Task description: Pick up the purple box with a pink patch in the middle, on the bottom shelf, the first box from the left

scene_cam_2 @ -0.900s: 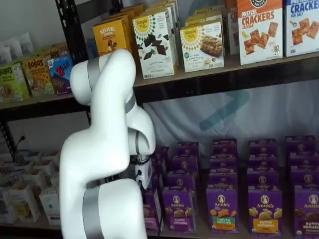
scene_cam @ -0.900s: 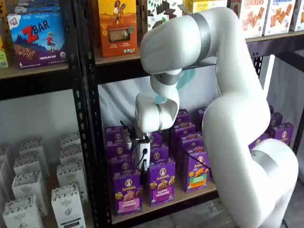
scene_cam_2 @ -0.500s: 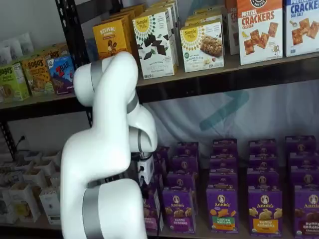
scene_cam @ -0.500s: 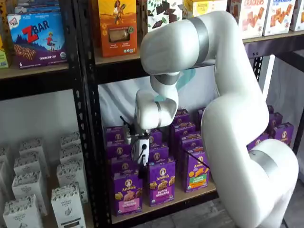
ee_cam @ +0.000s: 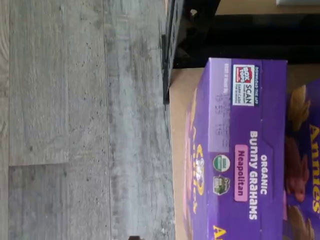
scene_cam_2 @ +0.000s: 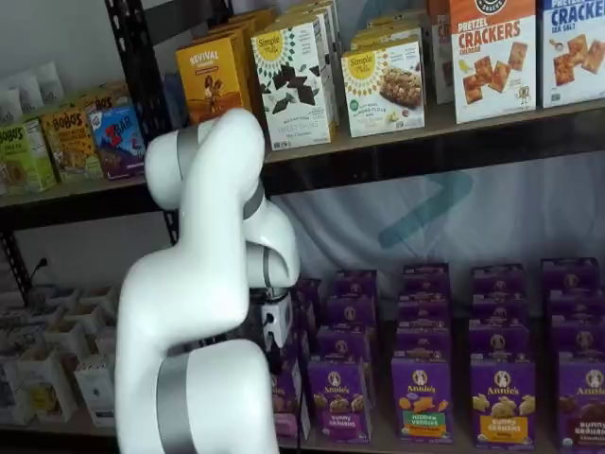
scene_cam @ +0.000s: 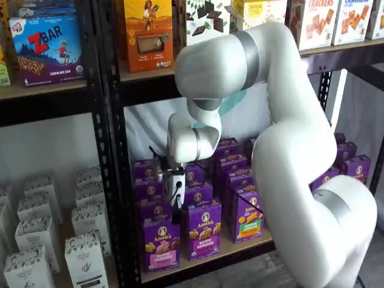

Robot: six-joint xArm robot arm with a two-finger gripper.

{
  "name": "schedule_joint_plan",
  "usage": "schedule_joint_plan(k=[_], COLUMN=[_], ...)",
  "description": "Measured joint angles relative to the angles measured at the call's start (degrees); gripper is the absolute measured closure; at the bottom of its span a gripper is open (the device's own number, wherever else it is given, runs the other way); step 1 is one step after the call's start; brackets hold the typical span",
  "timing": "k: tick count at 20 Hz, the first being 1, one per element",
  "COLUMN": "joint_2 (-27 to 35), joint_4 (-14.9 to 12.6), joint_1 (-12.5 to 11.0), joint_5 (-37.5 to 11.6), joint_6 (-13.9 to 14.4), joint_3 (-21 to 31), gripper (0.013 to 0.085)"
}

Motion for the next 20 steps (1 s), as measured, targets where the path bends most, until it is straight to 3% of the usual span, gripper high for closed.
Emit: schedule_joint_plan(k=[20], joint_2=[5.39], joint_4=[-4.53], joint_1=[0.76], joint_5=[0.99], joint_6=[4.71], joint_3=[-4.53], gripper=[0.013])
